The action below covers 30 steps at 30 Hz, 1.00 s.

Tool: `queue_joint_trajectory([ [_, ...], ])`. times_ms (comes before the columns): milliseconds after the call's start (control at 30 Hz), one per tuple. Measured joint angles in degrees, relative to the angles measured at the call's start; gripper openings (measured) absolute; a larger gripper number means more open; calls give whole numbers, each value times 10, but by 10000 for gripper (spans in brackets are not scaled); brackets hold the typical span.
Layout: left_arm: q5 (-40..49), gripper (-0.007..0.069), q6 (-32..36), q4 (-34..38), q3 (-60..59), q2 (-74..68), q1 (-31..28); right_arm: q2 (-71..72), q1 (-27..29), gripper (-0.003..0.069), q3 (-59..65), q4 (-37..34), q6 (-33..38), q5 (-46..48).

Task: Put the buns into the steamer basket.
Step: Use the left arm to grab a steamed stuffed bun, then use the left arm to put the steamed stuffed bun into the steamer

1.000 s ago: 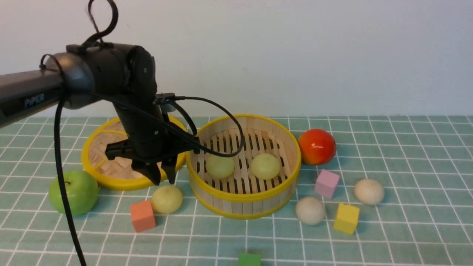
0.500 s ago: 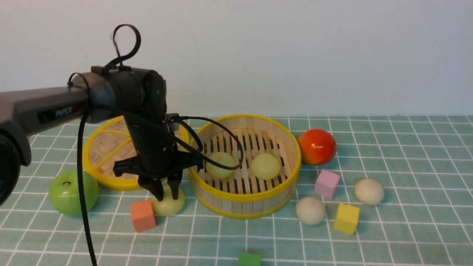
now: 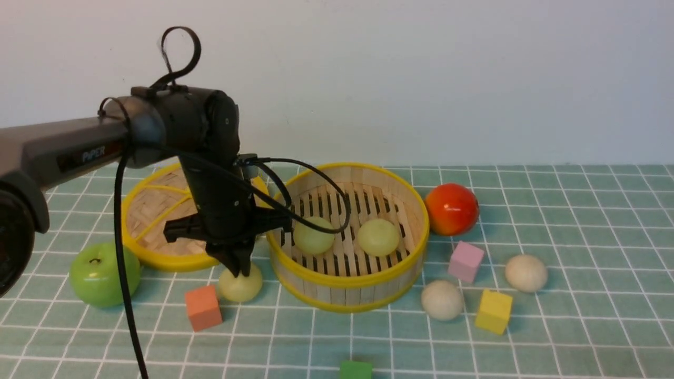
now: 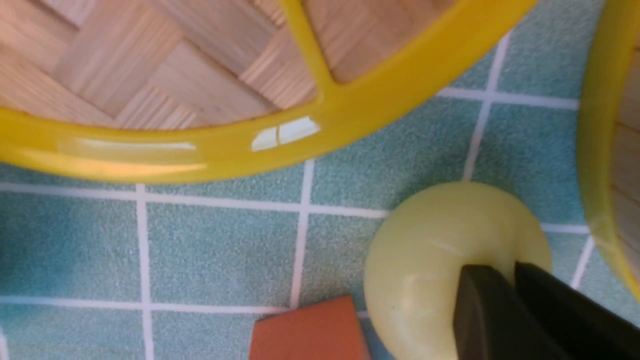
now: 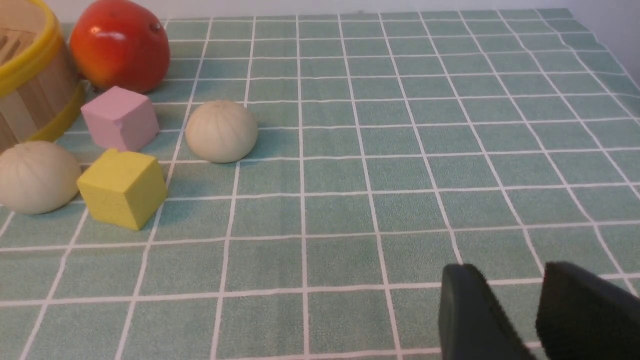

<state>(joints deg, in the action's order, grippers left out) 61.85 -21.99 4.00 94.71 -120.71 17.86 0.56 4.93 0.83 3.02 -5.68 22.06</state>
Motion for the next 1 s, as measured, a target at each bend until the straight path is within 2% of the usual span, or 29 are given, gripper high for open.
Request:
queue_joint_trajectory([
  [67, 25, -12, 2, -7, 19, -1, 0, 0, 0, 239, 0, 0, 0, 0],
  [200, 72, -13, 2, -30, 77, 1, 0, 0, 0, 239, 0, 0, 0, 0],
  [333, 83, -13, 2, -51, 153, 9, 1, 0, 0, 239, 0, 0, 0, 0],
  [567, 90, -13, 20, -22, 303, -5, 43, 0, 0, 239, 0, 0, 0, 0],
  [800, 63, -13, 50, 0, 387, -119, 110, 0, 0, 239, 0, 0, 0, 0],
  [1000, -15, -9, 51, -1, 401, -179, 118, 0, 0, 239, 0, 0, 0, 0],
])
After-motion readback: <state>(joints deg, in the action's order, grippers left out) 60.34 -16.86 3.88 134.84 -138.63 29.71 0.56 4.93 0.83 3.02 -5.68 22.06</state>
